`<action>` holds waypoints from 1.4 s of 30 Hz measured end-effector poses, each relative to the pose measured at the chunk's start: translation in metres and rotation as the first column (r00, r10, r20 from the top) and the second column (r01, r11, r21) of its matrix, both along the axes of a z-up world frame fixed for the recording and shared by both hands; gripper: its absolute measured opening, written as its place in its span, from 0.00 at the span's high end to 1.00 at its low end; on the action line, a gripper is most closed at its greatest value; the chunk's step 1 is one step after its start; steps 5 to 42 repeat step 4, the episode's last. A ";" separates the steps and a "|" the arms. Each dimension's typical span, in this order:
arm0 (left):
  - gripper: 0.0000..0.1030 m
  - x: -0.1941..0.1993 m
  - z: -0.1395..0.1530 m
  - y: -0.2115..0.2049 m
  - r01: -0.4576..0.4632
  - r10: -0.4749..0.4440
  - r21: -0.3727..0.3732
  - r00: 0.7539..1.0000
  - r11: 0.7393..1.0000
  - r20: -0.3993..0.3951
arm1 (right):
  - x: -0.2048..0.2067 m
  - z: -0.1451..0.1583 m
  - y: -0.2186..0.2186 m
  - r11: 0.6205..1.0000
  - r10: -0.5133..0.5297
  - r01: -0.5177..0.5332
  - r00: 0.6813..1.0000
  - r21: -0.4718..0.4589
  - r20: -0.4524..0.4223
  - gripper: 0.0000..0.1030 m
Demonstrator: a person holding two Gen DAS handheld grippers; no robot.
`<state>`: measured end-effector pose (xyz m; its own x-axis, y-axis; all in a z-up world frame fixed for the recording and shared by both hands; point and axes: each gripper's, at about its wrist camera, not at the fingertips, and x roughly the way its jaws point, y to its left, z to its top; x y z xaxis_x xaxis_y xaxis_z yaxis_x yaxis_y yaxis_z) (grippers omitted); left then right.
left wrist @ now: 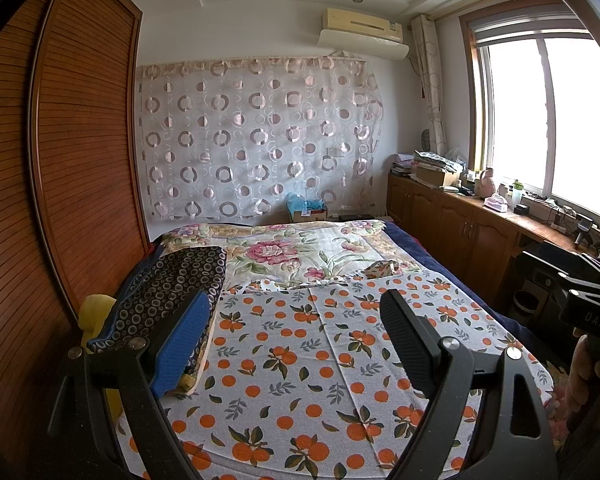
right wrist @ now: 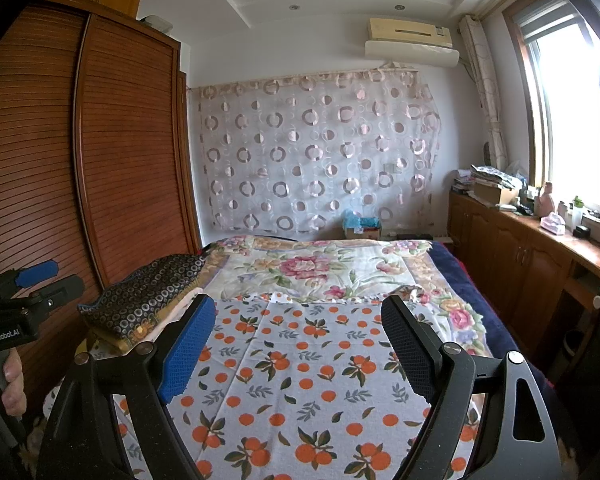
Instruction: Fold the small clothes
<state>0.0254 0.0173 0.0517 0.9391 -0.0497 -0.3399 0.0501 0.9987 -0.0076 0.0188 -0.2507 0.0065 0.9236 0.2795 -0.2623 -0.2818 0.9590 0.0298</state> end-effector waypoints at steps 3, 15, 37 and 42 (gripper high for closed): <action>0.15 0.000 0.000 0.000 -0.001 0.001 0.000 1.000 1.000 0.000 | 0.000 0.000 -0.001 1.000 0.002 -0.002 1.000 0.000 -0.002 0.16; 0.15 0.000 -0.001 0.000 -0.001 0.001 -0.001 1.000 1.000 0.000 | 0.000 0.000 -0.001 1.000 0.002 -0.002 1.000 0.000 -0.002 0.16; 0.15 0.000 -0.001 0.000 -0.001 0.001 -0.001 1.000 1.000 0.000 | 0.000 0.000 -0.001 1.000 0.002 -0.002 1.000 0.000 -0.002 0.16; 0.15 0.000 -0.001 0.000 -0.001 0.001 -0.001 1.000 1.000 0.000 | 0.000 0.000 -0.001 1.000 0.002 -0.002 1.000 0.000 -0.002 0.16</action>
